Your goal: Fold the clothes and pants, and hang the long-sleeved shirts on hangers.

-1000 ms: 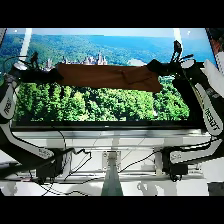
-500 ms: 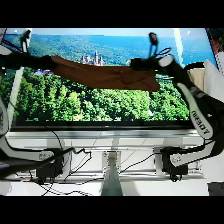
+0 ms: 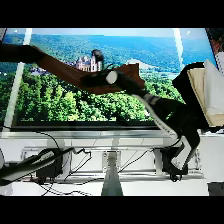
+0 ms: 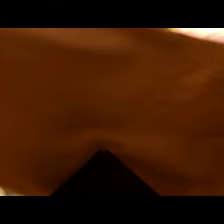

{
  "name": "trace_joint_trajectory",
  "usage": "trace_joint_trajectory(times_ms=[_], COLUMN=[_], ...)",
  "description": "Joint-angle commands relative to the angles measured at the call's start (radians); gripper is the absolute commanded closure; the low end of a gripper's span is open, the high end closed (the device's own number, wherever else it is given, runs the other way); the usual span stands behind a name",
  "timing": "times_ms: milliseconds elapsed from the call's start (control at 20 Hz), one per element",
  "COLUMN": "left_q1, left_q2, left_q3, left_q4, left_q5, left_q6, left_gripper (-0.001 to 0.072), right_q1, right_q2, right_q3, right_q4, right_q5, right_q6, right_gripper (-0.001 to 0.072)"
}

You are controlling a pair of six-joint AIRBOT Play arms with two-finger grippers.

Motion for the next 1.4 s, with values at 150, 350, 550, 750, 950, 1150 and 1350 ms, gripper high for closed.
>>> trace_joint_trajectory(times_ms=[150, 350, 550, 750, 950, 1150, 1350], left_q1=[-0.029, -0.195, -0.489, -0.763, -0.963, -1.004, -0.932], left_q2=[-0.014, -0.126, -0.309, -0.446, -0.504, -0.505, -0.476], left_q3=[-0.001, -0.001, 0.0, 0.002, 0.002, 0.002, 0.002], left_q4=[-0.082, -0.148, -0.148, -0.166, -0.148, -0.029, -0.027], left_q5=[-0.006, 0.042, 0.362, 0.748, 1.129, 1.189, 1.049], left_q6=[0.0, 0.001, 0.002, 0.001, 0.002, 0.001, 0.001], left_gripper=[0.0694, 0.0694, 0.0695, 0.0695, 0.0557, -0.0004, -0.0003], right_q1=[-0.016, -0.276, -0.592, -0.838, -0.958, -0.952, -0.909], right_q2=[-0.019, 0.06, 0.171, 0.216, 0.211, 0.201, 0.091], right_q3=[0.058, 0.058, 0.058, 0.058, 0.025, -0.075, -0.129], right_q4=[-0.143, -0.304, -0.399, -0.418, -0.415, -0.383, -0.15], right_q5=[0.08, 0.294, 0.515, 0.711, 0.731, 0.669, 0.674], right_q6=[0.065, 0.065, 0.059, -0.064, -0.127, -0.127, -0.15], right_gripper=[0.07, 0.07, 0.0699, 0.07, 0.0674, 0.0204, 0.0145])
